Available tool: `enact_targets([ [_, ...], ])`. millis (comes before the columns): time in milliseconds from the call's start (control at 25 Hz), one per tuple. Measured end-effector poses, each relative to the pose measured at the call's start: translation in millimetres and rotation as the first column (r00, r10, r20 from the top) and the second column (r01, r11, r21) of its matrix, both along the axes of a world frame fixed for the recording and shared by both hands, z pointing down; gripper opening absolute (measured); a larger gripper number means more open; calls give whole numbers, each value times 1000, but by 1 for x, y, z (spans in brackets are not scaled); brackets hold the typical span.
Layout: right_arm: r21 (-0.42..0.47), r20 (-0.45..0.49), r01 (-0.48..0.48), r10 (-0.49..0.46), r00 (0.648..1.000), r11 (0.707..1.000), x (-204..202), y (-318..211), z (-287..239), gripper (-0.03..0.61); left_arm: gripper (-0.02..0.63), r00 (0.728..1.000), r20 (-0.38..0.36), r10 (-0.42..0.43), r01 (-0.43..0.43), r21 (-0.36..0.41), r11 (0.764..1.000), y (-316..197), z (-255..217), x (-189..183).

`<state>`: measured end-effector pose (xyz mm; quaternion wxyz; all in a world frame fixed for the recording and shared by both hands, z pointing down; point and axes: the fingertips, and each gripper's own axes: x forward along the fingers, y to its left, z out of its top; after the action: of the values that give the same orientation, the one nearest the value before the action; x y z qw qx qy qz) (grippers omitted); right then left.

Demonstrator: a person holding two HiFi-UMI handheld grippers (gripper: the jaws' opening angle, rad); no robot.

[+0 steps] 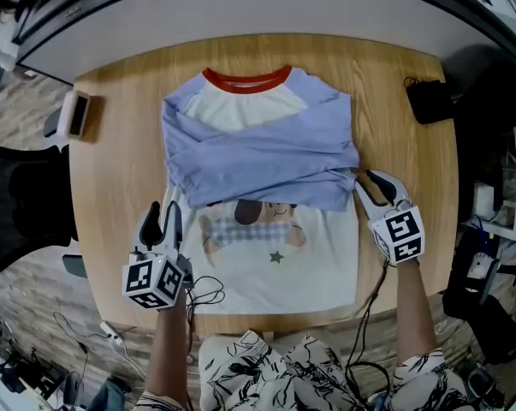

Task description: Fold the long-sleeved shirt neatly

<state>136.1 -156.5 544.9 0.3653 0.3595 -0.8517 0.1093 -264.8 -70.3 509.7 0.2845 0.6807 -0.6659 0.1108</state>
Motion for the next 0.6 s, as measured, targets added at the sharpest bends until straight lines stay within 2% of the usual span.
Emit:
enact_targets([
  [120,-67,170,4,7,985,998,6,36,-25,202,257,980,84,180,-185,46,982,41,-41,3],
  [160,-94,216,7,14,976,996,9,51,-32,242,303,964,112,240,-245,29,969,59,-47,5],
  [200,-119,249,3,27,968,993,13,68,-37,287,314,948,125,293,-295,-3,956,78,-50,7],
  [280,-168,283,-23,70,956,986,23,104,-40,330,341,926,110,361,-352,-93,931,117,-45,6],
  [400,-233,296,-53,122,947,971,30,154,-31,345,367,927,65,369,-351,-193,916,167,-34,-2],
  [600,-288,257,-97,174,951,953,27,213,-12,347,380,957,-3,289,-282,-219,934,230,-30,-25],
])
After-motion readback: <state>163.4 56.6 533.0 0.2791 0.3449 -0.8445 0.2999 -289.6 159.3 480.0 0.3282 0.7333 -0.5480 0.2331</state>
